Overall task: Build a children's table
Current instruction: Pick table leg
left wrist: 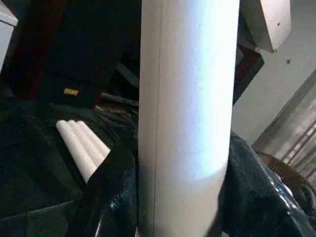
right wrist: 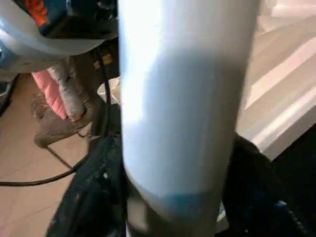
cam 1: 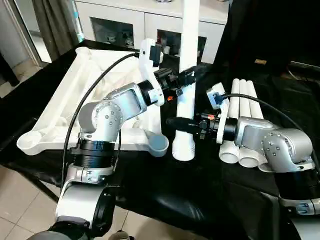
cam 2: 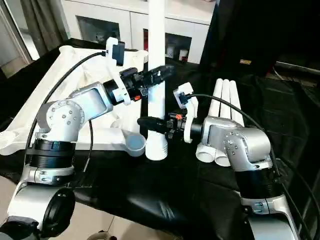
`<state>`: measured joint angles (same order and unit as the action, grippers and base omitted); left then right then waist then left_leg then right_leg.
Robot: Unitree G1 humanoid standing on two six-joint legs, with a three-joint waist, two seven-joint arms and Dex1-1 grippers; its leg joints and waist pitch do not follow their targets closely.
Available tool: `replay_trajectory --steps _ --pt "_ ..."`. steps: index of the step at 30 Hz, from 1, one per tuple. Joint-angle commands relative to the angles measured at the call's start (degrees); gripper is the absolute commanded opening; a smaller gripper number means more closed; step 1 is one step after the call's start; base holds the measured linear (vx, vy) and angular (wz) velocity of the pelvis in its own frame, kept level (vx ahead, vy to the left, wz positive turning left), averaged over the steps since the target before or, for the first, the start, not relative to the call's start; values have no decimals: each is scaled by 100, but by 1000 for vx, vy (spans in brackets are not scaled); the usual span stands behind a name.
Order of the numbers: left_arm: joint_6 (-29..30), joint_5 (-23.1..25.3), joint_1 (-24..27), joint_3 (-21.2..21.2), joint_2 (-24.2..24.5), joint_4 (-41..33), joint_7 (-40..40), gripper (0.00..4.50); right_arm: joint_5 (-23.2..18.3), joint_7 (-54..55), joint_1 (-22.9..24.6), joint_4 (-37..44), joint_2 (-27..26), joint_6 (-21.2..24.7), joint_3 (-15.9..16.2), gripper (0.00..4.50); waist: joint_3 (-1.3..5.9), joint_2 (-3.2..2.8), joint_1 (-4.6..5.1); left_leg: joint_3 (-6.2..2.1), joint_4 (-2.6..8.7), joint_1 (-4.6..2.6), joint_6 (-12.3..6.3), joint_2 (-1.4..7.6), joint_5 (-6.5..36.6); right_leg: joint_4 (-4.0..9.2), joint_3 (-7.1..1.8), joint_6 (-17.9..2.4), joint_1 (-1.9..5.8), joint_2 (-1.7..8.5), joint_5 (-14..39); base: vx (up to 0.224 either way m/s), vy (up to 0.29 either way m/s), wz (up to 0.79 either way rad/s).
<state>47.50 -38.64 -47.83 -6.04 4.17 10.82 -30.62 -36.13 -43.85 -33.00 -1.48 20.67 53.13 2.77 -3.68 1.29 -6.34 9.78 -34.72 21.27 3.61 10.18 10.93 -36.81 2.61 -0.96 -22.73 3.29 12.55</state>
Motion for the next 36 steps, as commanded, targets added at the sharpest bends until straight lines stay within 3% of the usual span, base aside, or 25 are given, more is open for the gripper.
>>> replay_trajectory --steps 1,4,12,29,30,33,36 --pt "50 -16 -154 57 46 -34 -120 182 4 9 -95 -71 66 -37 -99 269 459 -27 3 -76 313 -37 -120 223 139 382 -269 -1353 423 421 -455 0 0 0" --pt "129 -81 -247 46 77 3 -232 181 -131 -251 -39 94 281 148 -72 299 459 -29 0 -74 308 -42 -152 221 128 379 -270 -1377 424 419 -535 0 0 0" --pt "306 -184 -333 232 145 -4 -610 180 -180 -674 48 299 654 321 121 302 458 -23 -14 -71 299 -34 -182 219 157 387 -271 -1410 434 419 -462 0 0 0" --pt "449 -311 -364 205 142 -43 -779 180 -123 -807 120 266 670 358 343 302 454 10 -16 -67 299 -32 -209 222 161 388 -272 -1426 426 426 -364 0 0 0" --pt "456 -324 -363 203 130 -47 -780 180 -115 -809 121 244 670 351 339 275 451 7 -15 -68 302 -34 -194 224 187 394 -270 -1410 424 426 -321 0 0 0" --pt "486 -340 -354 226 129 -74 -824 180 -94 -758 124 198 633 334 313 275 452 6 -15 -68 300 -35 -186 224 200 398 -272 -1399 424 427 -300 0 0 0" --pt "492 -350 -351 232 127 -72 -838 180 -99 -722 123 171 611 321 290 237 454 -19 -13 -71 302 -39 -167 226 218 398 -271 -1402 420 424 -313 0 0 0"
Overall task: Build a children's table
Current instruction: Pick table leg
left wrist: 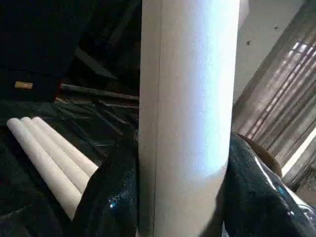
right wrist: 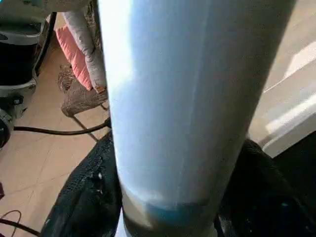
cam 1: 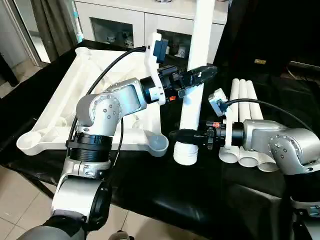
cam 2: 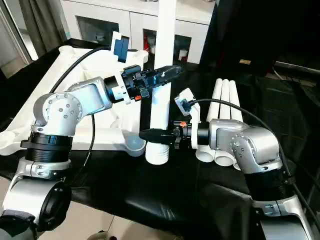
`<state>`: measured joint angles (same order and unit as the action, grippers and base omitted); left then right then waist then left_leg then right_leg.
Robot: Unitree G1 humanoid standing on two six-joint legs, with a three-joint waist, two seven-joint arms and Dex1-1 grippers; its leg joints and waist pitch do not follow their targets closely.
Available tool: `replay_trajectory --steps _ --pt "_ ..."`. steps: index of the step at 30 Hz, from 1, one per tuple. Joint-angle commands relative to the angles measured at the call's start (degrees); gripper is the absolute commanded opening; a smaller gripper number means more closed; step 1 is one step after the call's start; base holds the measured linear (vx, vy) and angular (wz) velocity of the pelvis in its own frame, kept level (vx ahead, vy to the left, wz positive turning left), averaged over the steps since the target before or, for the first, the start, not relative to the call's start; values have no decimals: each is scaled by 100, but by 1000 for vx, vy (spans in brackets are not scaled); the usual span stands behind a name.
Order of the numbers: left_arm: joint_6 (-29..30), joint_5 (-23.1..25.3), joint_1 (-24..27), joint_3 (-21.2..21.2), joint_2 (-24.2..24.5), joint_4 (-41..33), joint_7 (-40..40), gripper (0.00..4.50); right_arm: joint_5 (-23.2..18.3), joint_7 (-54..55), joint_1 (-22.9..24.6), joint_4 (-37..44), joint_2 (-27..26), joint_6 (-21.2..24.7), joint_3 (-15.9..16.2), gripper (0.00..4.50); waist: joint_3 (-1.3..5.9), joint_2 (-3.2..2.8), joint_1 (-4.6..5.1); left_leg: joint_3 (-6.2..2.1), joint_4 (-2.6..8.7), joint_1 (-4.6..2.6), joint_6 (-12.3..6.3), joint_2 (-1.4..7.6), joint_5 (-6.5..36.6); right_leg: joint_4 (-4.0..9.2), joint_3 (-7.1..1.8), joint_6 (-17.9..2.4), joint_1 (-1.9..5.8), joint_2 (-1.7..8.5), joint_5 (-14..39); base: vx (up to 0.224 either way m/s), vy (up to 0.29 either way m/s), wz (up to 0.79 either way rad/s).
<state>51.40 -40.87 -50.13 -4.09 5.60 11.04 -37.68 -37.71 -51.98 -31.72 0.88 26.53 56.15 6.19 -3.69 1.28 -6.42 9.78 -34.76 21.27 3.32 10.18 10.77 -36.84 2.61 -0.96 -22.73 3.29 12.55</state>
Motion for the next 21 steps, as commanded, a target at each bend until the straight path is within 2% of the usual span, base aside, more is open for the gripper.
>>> replay_trajectory --steps 1,7,17,18,19,20,21 --pt "101 -130 -121 39 -17 -89 -133 180 52 101 -6 -73 21 17 -63 233 453 -20 -3 -73 309 -40 -136 227 237 400 -270 -1407 418 423 -324 0 0 0" --pt "96 -127 -125 33 11 -68 -159 180 51 179 14 -98 -17 28 -112 196 455 -22 -3 -74 311 -41 -120 224 251 398 -268 -1422 421 420 -359 0 0 0" --pt "-66 17 -104 138 78 -90 -247 180 120 303 30 -152 -161 -176 -188 191 456 -34 -1 -76 312 -41 -103 225 255 394 -268 -1428 420 423 -428 0 0 0" --pt "-80 -2 -113 115 66 -77 -255 215 125 342 36 -174 -209 -241 -229 191 459 -52 -5 -79 311 -46 -93 226 262 391 -267 -1434 419 424 -412 0 0 0" --pt "-50 -77 -111 72 64 -107 -288 236 130 405 54 -183 -272 -295 -268 191 455 -43 3 -77 313 -39 -89 225 271 395 -269 -1433 419 424 -408 0 0 0" --pt "-39 -134 -114 39 61 -128 -325 250 131 441 67 -191 -321 -348 -300 191 457 -93 -1 -85 312 -38 -58 223 298 388 -265 -1444 415 435 -384 0 0 0" --pt "-62 -151 -108 23 59 -147 -343 250 130 465 82 -182 -348 -368 -314 191 457 -68 8 -75 313 -40 -53 222 307 407 -267 -1435 412 428 -381 0 0 0"
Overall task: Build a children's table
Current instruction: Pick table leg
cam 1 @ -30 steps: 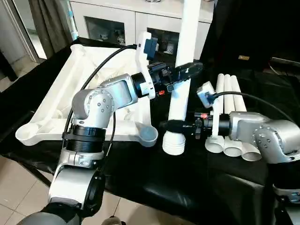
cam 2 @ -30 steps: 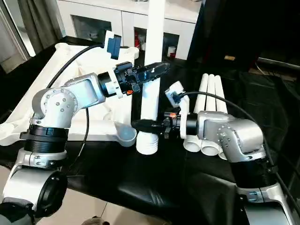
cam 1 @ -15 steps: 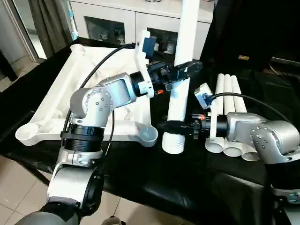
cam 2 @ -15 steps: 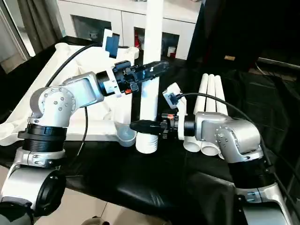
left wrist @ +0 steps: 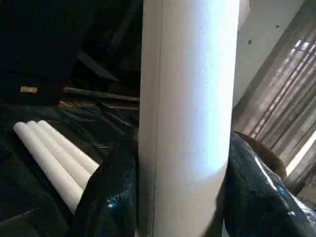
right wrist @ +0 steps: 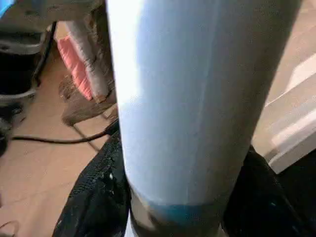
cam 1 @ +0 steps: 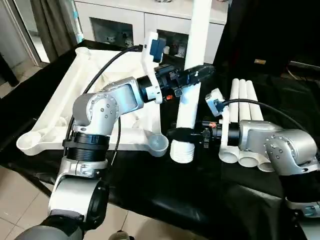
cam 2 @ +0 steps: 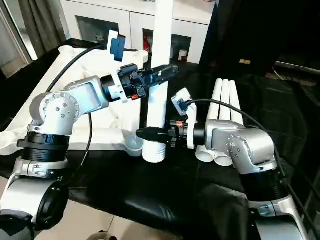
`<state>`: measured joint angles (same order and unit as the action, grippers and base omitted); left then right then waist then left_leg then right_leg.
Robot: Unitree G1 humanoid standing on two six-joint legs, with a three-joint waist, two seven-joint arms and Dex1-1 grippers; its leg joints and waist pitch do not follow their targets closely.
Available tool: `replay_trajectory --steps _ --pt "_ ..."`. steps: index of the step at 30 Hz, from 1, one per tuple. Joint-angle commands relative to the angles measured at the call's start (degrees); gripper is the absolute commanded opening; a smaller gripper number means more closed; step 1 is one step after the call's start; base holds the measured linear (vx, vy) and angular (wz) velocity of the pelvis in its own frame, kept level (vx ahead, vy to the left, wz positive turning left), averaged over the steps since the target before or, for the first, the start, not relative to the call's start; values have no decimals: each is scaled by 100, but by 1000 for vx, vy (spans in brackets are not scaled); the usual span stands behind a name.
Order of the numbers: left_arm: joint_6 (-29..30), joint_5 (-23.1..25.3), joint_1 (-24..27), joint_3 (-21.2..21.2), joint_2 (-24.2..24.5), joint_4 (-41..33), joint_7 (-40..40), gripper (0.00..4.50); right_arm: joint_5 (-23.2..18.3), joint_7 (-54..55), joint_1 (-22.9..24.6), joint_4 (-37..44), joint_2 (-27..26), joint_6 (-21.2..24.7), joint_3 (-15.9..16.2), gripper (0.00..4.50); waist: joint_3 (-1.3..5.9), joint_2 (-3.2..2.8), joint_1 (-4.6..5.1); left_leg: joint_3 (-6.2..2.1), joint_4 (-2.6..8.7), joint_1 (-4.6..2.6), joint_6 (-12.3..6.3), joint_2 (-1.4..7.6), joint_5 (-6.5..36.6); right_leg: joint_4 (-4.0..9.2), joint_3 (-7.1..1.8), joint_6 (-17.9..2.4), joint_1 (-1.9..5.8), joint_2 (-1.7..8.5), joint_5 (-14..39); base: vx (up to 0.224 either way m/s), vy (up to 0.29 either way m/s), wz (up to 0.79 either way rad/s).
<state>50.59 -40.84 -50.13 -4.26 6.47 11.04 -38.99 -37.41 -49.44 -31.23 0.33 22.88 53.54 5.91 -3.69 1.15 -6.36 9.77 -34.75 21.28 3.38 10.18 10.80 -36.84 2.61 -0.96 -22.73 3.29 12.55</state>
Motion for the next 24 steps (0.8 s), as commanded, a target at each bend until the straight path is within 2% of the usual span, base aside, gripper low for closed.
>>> replay_trajectory --steps 1,2,4,7,8,9,10,11,12,15,16,17,18,19,20,21,22,23,24 --pt "-73 -134 -100 20 -30 -166 -219 257 94 255 57 -110 -36 -136 -309 191 457 -45 3 -76 316 -42 -58 220 301 398 -267 -1436 420 419 -400 0 0 0" --pt "-277 -12 -89 -10 -53 -128 -116 257 84 288 82 -91 -88 -183 -338 191 457 -83 2 -81 316 -42 -63 225 316 411 -268 -1435 414 424 -409 0 0 0" --pt "-721 169 -51 -120 -136 18 62 277 69 354 128 -66 -172 -258 -383 191 457 -98 7 -89 317 -40 -62 230 299 405 -265 -1441 419 421 -466 0 0 0" --pt "-1086 -70 -11 -508 -348 245 36 277 53 444 164 -45 -260 -329 -454 190 465 -132 -11 -87 307 -33 -53 205 312 409 -264 -1454 447 421 -508 0 0 0" --pt "-1181 -134 -6 -618 -411 297 55 277 46 462 173 -40 -280 -353 -474 190 469 -108 -3 -83 303 -24 -73 199 283 409 -263 -1456 452 417 -564 0 0 0" --pt "-1181 -134 -6 -618 -411 297 55 277 46 462 173 -40 -280 -353 -474 190 476 -108 0 -87 301 -23 -91 197 275 405 -259 -1457 457 417 -577 0 0 0" --pt "-1505 -135 82 -806 -450 397 54 277 70 665 186 -103 -402 -606 -663 190 476 -53 4 -77 303 -22 -121 195 258 413 -262 -1440 460 414 -571 0 0 0" --pt "-1505 -135 82 -806 -450 397 54 277 70 665 186 -103 -402 -606 -663 190 462 -82 14 -82 313 1 -115 191 279 414 -255 -1410 451 430 -417 0 0 0" --pt "-1595 -160 171 -886 -362 378 -54 277 113 878 158 -212 -529 -859 -846 190 469 -89 10 -82 309 -16 -111 198 296 423 -255 -1380 445 432 -343 0 0 0" --pt "-1576 -231 272 -941 -200 313 -220 277 200 1134 99 -343 -667 -1127 -1001 190 460 -114 67 -75 326 -32 -71 206 309 418 -255 -1347 405 411 -192 0 0 0" --pt "-1549 -23 384 -731 32 231 -378 277 302 1218 80 -384 -675 -1280 -1015 190 464 -78 75 -70 328 -43 -77 211 305 425 -255 -1332 402 405 -189 0 0 0" --pt "-1748 500 578 -245 442 145 -695 277 427 1356 65 -432 -699 -1451 -1047 190 460 -25 99 -69 344 -40 -100 215 273 426 -258 -1269 399 399 -153 0 0 0" --pt "-2011 1000 748 193 790 104 -969 277 543 1452 58 -468 -697 -1560 -1055 190 455 -83 111 -104 369 -38 -111 240 266 435 -258 -1111 380 417 39 0 0 0" --pt "-2011 1000 748 193 790 104 -969 277 543 1452 58 -468 -697 -1560 -1055 190 455 -106 133 -82 358 -55 -72 241 290 414 -264 -1054 364 409 81 0 0 0" --pt "-2304 1510 922 648 1175 114 -1255 277 736 1528 65 -491 -656 -1726 -993 190 452 -68 127 -81 363 -71 -62 242 288 451 -268 -1017 358 424 143 0 0 0" --pt "-2717 2066 1163 1134 1678 250 -1666 277 943 1656 86 -598 -630 -1892 -951 190 451 -85 124 -79 376 -68 -36 248 225 412 -274 -994 353 423 99 0 0 0" --pt "-2831 2216 1229 1264 1815 290 -1780 277 1001 1691 93 -628 -624 -1938 -939 190 452 -104 114 -93 376 -70 -52 254 210 427 -273 -941 333 430 146 0 0 0" --pt "-3164 2503 1456 1545 2187 439 -2233 277 1189 1796 139 -756 -620 -2147 -884 190 454 -80 132 -78 378 -57 -12 235 138 396 -273 -919 347 422 52 0 0 0" --pt "-3223 2535 1528 1609 2291 476 -2391 277 1225 1836 160 -801 -644 -2217 -881 190 453 -88 154 -62 380 -54 34 224 148 385 -282 -930 342 425 6 0 0 0"
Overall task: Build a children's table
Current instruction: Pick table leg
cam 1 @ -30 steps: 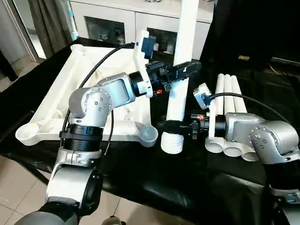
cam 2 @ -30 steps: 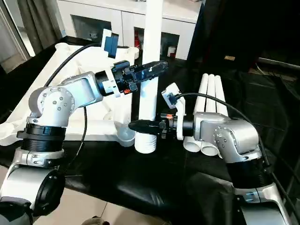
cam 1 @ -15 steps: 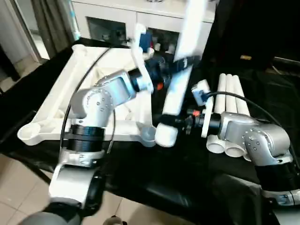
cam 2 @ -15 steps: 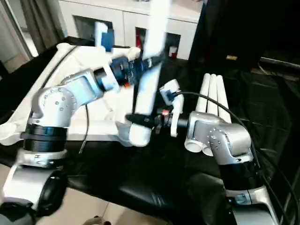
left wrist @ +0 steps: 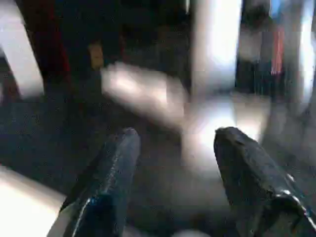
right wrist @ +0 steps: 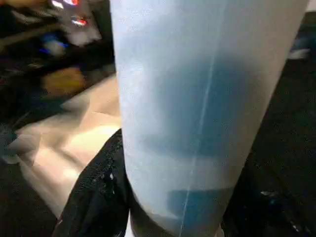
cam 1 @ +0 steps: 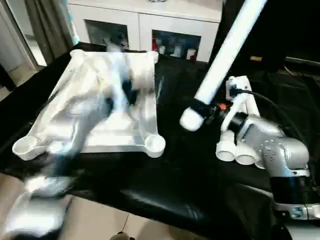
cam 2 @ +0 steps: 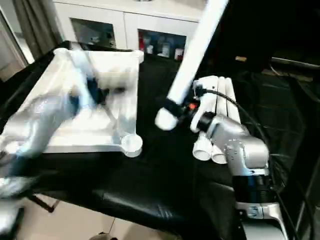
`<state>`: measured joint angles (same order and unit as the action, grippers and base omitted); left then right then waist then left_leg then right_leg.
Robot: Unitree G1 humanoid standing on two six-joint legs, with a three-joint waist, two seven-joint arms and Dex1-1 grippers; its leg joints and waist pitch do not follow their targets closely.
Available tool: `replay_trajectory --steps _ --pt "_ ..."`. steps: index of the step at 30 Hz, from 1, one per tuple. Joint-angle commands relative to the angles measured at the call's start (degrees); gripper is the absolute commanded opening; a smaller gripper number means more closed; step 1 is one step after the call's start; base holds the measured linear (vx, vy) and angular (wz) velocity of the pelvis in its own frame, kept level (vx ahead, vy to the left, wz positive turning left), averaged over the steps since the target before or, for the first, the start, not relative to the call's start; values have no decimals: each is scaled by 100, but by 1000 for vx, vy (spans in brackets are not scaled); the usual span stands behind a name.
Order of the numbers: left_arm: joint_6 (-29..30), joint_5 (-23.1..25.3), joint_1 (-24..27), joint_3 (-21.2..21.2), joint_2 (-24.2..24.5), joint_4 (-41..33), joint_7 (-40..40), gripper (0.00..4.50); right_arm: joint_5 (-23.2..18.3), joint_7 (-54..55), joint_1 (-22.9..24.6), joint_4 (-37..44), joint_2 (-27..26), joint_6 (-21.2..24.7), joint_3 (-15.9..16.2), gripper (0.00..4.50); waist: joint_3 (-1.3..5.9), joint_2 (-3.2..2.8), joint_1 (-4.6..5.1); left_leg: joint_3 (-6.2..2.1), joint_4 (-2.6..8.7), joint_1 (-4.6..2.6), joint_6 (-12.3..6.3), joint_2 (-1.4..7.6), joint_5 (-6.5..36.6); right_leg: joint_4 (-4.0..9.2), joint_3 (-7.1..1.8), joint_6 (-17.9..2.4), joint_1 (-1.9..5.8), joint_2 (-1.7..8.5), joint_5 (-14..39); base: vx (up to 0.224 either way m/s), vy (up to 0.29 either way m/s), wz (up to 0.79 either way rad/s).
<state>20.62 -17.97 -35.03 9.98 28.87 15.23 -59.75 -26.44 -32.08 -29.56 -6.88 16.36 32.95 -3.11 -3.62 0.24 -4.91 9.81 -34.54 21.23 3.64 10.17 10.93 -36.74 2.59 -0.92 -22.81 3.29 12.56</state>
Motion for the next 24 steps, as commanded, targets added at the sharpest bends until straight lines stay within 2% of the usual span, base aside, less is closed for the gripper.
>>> replay_trajectory --steps 1,3,5,6,8,11,12,13,16,17,19,20,22,23,24 --pt "-325 316 66 248 123 108 -406 277 164 123 11 -102 4 -211 32 190 445 4 9 -66 359 -49 9 225 135 375 -280 -934 350 425 5 0 0 0" --pt "-574 586 178 501 370 315 -611 277 223 194 85 -115 -37 -301 54 190 457 18 -17 -52 363 -84 40 242 191 357 -280 -1099 335 430 -223 0 0 0" --pt "-684 694 204 594 447 391 -665 277 241 199 113 -103 -42 -327 77 190 440 2 -28 -52 371 -75 8 246 257 348 -282 -1164 330 438 -241 0 0 0" --pt "-800 808 215 700 531 525 -750 277 248 262 131 -115 -93 -374 61 190 432 20 -38 -52 376 -72 1 249 282 349 -282 -1192 330 449 -213 0 0 0" --pt "-995 972 211 837 638 716 -849 277 320 331 143 -157 -147 -479 76 190 423 25 -28 -52 388 -65 25 243 377 365 -287 -1142 332 460 -12 0 0 0" --pt "-1594 1364 4 930 642 1412 -778 277 302 251 173 -259 -350 -944 -54 190 431 28 -21 -51 381 -67 50 233 443 386 -299 -1062 333 465 114 0 0 0" --pt "-1723 1430 -69 925 624 1623 -797 250 295 240 185 -258 -370 -975 -63 190 438 12 -20 -58 383 -71 65 247 406 362 -299 -1096 333 472 -9 0 0 0" --pt "-1821 1465 -129 926 616 1792 -833 250 306 241 202 -235 -366 -973 -48 190 424 19 -11 -53 385 -66 48 232 404 385 -296 -1089 324 451 -4 0 0 0" --pt "-1992 1586 -274 1003 612 2109 -884 232 348 168 289 -135 -365 -1152 9 190 443 22 -17 -56 377 -74 63 246 407 343 -296 -1174 336 470 -165 0 0 0" --pt "-2049 1625 -339 1021 587 2234 -863 218 327 92 337 -55 -320 -1056 67 190 448 -4 -19 -58 371 -73 43 248 375 336 -298 -1200 338 472 -255 0 0 0" --pt "-2128 1658 -398 1029 559 2366 -854 208 311 36 368 -12 -287 -997 110 190 446 23 -18 -57 371 -62 13 238 351 339 -295 -1217 354 463 -329 0 0 0" --pt "-2250 1734 -514 1054 520 2625 -873 203 256 -84 441 93 -227 -921 150 190 441 9 -16 -55 369 -65 2 240 371 348 -296 -1237 349 465 -309 0 0 0" --pt "-2346 1799 -574 1077 505 2780 -934 200 243 -126 476 133 -210 -942 152 190 441 24 -16 -57 366 -53 -33 237 376 352 -301 -1235 363 467 -315 0 0 0" --pt "-2436 1851 -625 1088 487 2915 -983 173 236 -153 499 159 -199 -955 153 190 446 18 -21 -57 367 -66 -22 246 400 349 -298 -1236 356 474 -287 0 0 0" --pt "-2528 1895 -685 1078 455 3092 -1026 165 186 -201 531 199 -176 -905 144 190 440 26 -19 -56 369 -70 -22 245 421 362 -298 -1245 353 475 -215 0 0 0"
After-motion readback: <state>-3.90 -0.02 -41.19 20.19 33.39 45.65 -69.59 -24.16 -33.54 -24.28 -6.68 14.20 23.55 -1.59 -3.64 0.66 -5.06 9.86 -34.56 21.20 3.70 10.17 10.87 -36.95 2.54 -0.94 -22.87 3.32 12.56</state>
